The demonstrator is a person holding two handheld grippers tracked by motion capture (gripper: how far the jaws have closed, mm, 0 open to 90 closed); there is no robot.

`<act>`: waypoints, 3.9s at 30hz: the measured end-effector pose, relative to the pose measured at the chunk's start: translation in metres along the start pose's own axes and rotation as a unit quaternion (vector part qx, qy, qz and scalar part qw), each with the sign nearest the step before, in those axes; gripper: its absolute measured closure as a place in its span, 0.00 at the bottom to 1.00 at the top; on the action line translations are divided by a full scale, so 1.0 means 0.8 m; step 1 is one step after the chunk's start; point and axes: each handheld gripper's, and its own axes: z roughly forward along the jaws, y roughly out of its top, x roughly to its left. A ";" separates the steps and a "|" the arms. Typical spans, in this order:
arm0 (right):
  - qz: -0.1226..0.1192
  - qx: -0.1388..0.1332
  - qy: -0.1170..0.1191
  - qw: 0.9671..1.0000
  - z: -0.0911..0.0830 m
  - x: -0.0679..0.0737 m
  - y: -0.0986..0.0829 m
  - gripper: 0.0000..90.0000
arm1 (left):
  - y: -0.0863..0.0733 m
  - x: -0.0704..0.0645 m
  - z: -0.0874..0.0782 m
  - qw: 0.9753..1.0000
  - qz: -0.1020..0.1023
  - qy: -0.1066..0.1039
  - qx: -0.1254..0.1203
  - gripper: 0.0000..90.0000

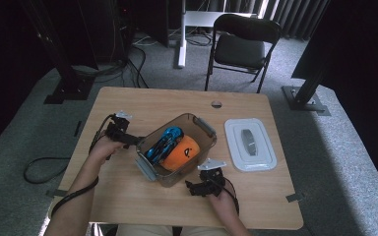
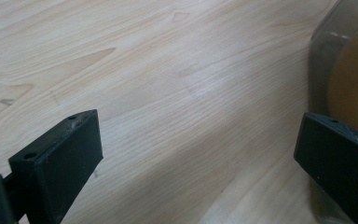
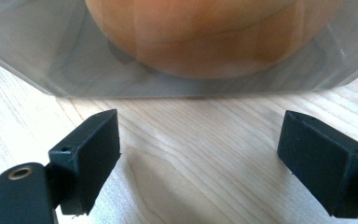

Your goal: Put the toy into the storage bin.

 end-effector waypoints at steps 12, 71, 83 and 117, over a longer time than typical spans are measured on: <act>0.010 -0.012 0.003 1.000 -0.007 -0.005 0.009 0.14 | -0.013 -0.012 0.026 1.000 0.019 -0.010 -0.006 0.02; 0.027 -0.030 -0.023 0.999 -0.075 -0.081 -0.022 0.14 | -0.072 -0.149 -0.013 0.995 0.092 -0.027 -0.035 0.03; 0.065 -0.047 -0.135 0.988 -0.104 -0.129 -0.027 0.15 | -0.080 -0.170 -0.009 0.993 0.101 -0.045 -0.036 0.03; 0.133 -0.017 -0.200 0.971 -0.071 -0.219 -0.022 0.62 | -0.075 -0.227 0.003 0.988 0.135 -0.072 -0.037 0.03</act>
